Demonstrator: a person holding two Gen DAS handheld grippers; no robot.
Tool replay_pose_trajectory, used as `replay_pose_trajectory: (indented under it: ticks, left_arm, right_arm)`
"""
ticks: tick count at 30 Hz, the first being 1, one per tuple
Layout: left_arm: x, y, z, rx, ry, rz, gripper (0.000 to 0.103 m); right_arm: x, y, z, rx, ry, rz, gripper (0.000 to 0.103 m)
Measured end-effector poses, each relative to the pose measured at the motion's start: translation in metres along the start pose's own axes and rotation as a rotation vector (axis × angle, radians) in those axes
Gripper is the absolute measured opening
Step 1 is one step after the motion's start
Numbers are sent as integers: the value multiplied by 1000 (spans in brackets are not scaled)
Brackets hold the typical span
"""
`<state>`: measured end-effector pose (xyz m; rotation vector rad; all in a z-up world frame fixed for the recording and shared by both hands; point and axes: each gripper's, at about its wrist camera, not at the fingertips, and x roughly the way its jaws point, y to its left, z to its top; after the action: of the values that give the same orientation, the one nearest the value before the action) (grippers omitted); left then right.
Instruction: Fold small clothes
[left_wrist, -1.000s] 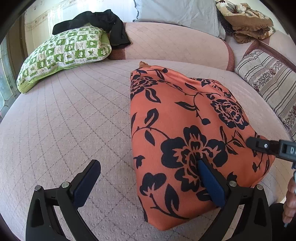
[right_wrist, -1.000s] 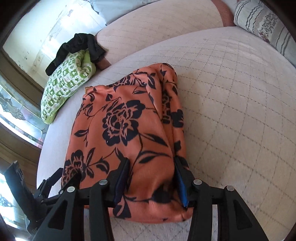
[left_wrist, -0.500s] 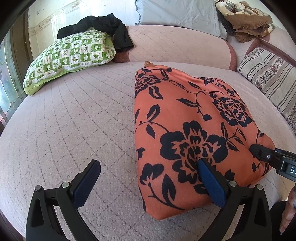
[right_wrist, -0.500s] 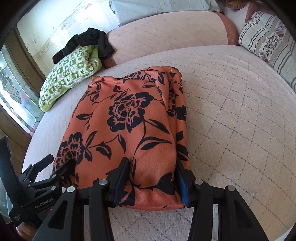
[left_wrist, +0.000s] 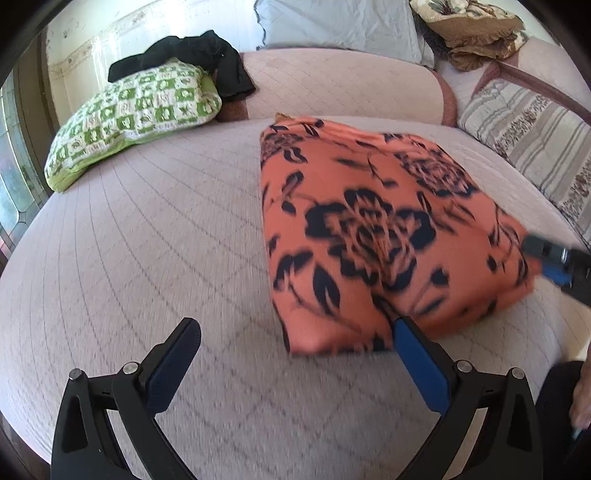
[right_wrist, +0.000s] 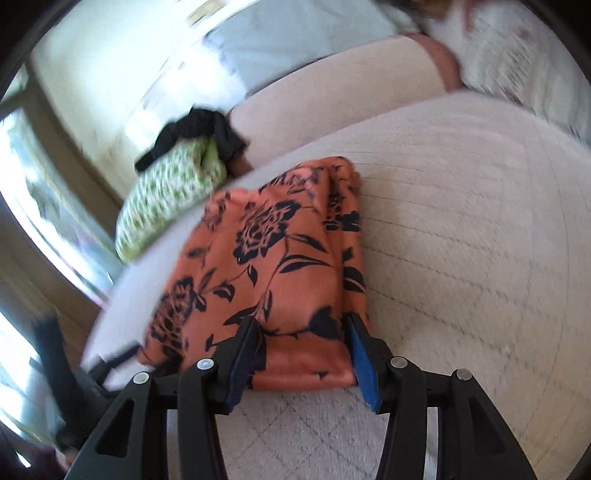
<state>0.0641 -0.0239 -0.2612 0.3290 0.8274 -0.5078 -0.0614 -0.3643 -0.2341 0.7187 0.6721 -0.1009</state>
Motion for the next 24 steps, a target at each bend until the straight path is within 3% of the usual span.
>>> replay_pose_trajectory:
  ticks: [2,6,8,12,16,24]
  left_arm:
    - [5,-3,-7,36,67,10,103]
    - [-11,3,-11,34,33,-31,103]
    - [-21,13,-7,-8,27,-79,103]
    - [-26,44,18,-141,44,-142,103]
    - [-19,68,50,-260,64,-189,103]
    - [43,78,84,-399,277,-308,103]
  right_arm:
    - [-5,-13,4,67,-1,53,54]
    - [-9,-50,3,265,0,114,60]
    - [-8,-70,3,377,-5,177,70]
    - [-5,-98,5,528,-26,297,70]
    - [6,-97,18,506,2,302,72]
    - [41,-78,38,361,102,214,74]
